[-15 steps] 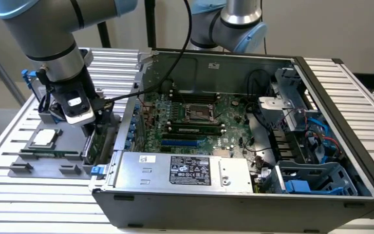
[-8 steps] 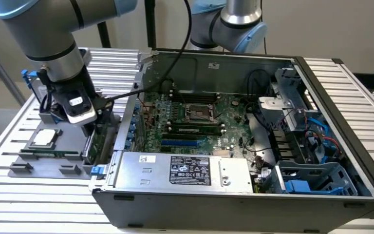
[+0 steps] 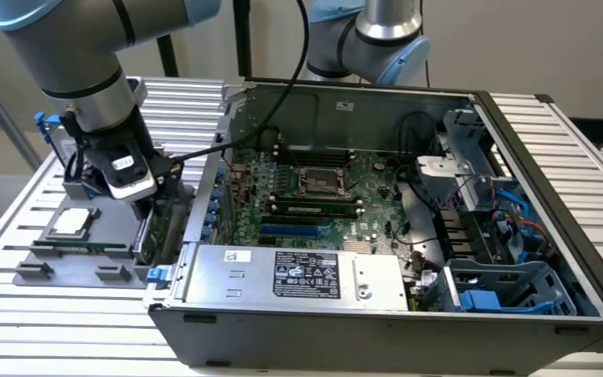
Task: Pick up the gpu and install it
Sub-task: 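Pick up the gpu and move the gpu toward the slot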
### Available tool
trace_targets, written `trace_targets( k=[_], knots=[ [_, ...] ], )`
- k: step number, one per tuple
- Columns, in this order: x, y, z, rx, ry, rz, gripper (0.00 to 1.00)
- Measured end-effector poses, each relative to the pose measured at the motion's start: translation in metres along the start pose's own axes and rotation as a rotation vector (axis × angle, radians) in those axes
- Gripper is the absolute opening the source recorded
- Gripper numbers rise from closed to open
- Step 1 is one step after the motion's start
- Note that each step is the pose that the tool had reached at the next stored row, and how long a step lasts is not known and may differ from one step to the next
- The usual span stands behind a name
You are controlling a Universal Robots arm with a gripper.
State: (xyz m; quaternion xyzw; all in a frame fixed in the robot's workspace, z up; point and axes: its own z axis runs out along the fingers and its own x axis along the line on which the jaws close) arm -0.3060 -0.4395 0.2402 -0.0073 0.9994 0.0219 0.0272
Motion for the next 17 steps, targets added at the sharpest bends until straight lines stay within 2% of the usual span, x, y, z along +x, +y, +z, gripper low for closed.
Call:
trace_targets(
  k=[7,17],
  knots=[
    [0.0,0.0,0.0,0.0012,-0.0008,0.02,0.0],
    [0.0,0.0001,-0.0016,0.0013,-0.0007,0.021,0.0]
  ],
)
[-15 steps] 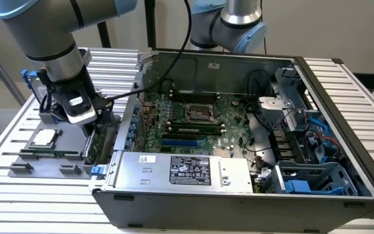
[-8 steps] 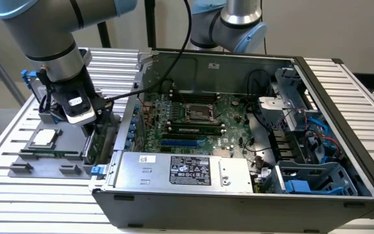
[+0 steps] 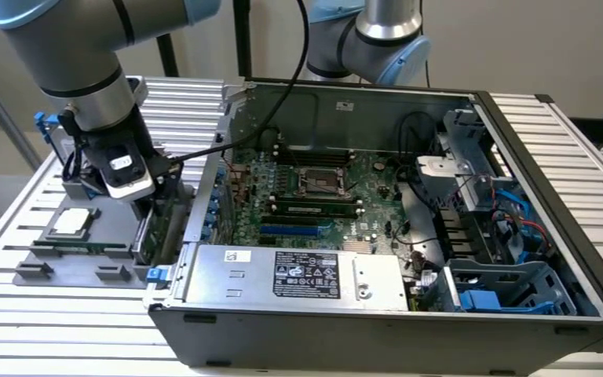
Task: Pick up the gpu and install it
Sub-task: 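Pick up the gpu and move the gpu toward the slot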
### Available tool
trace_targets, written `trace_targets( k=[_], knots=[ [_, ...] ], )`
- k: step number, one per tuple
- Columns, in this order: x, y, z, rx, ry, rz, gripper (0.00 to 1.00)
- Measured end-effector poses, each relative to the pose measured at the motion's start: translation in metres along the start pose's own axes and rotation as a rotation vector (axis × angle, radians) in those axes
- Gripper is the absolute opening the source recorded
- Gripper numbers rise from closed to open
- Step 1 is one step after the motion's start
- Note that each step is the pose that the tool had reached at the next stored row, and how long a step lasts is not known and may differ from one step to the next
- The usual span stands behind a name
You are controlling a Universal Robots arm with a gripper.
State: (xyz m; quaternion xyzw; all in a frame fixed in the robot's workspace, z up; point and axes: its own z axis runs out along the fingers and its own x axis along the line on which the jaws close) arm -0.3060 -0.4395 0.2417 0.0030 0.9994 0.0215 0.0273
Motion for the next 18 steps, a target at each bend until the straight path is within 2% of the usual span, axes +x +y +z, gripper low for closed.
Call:
trace_targets(
  k=[4,9,13,18],
  knots=[
    [0.0,0.0003,-0.0062,-0.0001,-0.0002,0.0,0.0],
    [-0.001,0.0009,-0.0184,-0.0001,-0.0002,0.0,0.0],
    [-0.002,0.0014,-0.0321,-0.0001,-0.0001,0.0,0.0],
    [-0.003,0.0024,-0.0547,-0.0002,-0.0001,0.0,0.0]
  ],
)
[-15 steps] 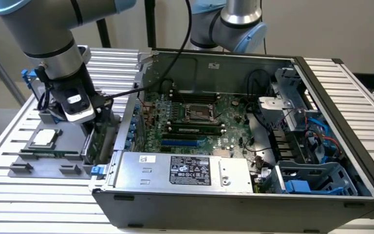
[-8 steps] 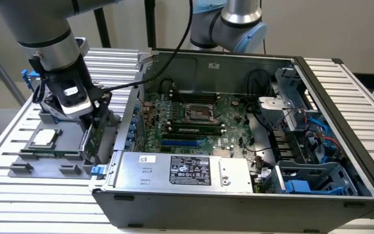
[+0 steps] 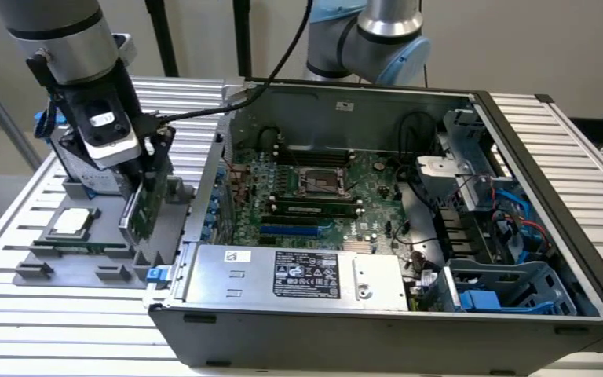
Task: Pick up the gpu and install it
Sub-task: 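Pick up the gpu and move the gpu toward the slot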
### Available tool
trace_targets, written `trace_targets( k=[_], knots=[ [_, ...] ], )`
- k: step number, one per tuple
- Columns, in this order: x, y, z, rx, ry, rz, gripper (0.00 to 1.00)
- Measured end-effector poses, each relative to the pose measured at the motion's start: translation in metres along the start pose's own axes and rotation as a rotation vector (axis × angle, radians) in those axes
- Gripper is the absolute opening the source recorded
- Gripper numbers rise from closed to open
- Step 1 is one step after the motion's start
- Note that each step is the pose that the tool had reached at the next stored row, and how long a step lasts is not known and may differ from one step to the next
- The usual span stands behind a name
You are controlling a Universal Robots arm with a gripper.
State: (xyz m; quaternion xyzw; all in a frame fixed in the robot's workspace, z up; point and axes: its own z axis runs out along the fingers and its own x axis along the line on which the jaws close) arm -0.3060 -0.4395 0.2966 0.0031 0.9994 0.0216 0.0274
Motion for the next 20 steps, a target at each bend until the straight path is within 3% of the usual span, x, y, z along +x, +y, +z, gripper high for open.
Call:
trace_targets(
  k=[11,20],
  knots=[
    [-0.008,0.0019,-0.0498,0.0001,0.0006,0.0,0.0],
    [-0.037,0.0032,-0.0891,0.0002,0.0031,0.0,0.0]
  ],
)
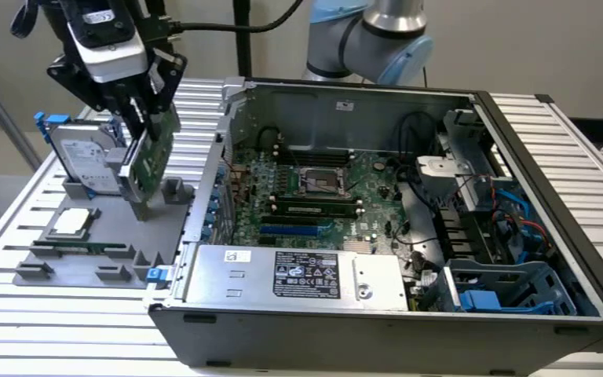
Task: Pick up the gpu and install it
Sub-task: 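Pick up the gpu and move the gpu toward the slot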
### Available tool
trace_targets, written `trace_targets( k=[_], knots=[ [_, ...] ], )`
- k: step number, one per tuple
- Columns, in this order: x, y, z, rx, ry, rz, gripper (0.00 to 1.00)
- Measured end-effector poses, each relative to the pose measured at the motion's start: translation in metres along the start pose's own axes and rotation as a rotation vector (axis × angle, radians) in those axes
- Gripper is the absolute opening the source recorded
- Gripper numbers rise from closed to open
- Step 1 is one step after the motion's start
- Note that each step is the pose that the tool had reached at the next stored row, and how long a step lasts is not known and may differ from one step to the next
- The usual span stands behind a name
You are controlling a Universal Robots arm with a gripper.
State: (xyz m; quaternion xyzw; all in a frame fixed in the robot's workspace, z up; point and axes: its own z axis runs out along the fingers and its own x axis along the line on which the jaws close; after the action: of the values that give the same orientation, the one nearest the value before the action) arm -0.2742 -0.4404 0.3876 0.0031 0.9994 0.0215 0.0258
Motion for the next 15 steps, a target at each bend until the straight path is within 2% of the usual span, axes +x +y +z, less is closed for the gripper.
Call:
trace_targets(
  k=[10,12,15],
  knots=[
    [-0.046,-0.0002,-0.0432,0.0,0.0056,0.0,0.0],
    [-0.055,-0.0005,-0.0488,0.0001,0.0067,0.0,0.0],
    [-0.069,-0.0007,-0.0518,0.0,0.0068,0.0,0.0]
  ],
)
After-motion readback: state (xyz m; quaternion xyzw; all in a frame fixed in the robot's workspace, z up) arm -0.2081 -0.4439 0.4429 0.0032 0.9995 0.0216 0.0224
